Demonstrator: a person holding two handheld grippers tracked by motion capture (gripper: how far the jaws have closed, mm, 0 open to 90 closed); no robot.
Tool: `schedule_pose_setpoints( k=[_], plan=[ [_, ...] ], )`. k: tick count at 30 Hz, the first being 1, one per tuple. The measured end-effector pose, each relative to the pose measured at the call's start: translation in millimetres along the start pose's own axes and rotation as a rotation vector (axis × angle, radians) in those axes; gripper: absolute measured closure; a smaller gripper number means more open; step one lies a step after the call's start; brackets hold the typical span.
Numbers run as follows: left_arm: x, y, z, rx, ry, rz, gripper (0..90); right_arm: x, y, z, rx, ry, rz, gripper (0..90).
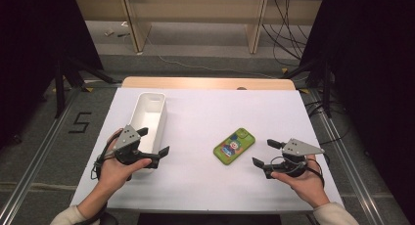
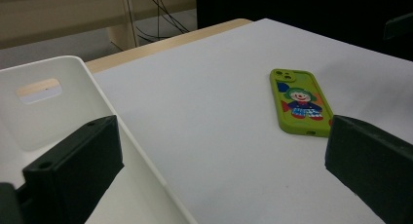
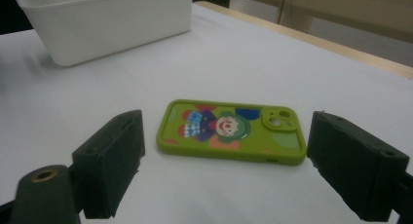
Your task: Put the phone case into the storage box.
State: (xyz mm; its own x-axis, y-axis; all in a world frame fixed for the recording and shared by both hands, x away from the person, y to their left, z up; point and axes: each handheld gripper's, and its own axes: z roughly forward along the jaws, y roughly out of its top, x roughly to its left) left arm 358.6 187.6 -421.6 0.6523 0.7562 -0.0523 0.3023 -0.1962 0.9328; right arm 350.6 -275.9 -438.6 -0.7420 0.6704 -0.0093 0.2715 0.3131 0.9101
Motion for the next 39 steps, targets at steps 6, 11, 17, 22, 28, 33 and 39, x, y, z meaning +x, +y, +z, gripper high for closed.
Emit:
schedule_pose_setpoints(
  k=[6, 11, 17, 22, 28, 33, 39],
  plan=[
    [0.4, 0.1, -0.3, -0.003, 0.003, -0.001, 0.0, 0.7, 0.1, 0.2, -0.002, -0.002, -0.003, 15.9],
    [0.9, 0.0, -0.5, -0.005, 0.005, -0.001, 0.0, 0.1, 2.4, -0.5, -0.017, -0.014, -0.02, 33.7],
    [0.8, 0.3, -0.3, -0.005, 0.005, -0.001, 0.0, -2.0, 5.9, 1.8, -0.007, -0.021, -0.013, 72.0],
    [0.7, 0.4, 0.6, -0.005, 0.007, 0.0, 0.0, -1.3, 11.9, 14.2, 0.047, -0.034, -0.031, 90.0],
    [-0.1, 0.6, 1.1, -0.005, 0.008, 0.0, 0.0, 2.3, 17.0, 32.3, 0.103, -0.011, -0.029, 90.0],
    [-0.5, 0.6, 1.1, -0.005, 0.008, 0.001, 0.0, 3.9, 24.4, 55.8, 0.134, 0.007, -0.029, 90.0],
    [0.2, 0.2, 0.8, -0.004, 0.005, 0.001, 0.0, 6.6, 33.4, 84.0, 0.183, 0.036, -0.032, 90.0]
  ],
)
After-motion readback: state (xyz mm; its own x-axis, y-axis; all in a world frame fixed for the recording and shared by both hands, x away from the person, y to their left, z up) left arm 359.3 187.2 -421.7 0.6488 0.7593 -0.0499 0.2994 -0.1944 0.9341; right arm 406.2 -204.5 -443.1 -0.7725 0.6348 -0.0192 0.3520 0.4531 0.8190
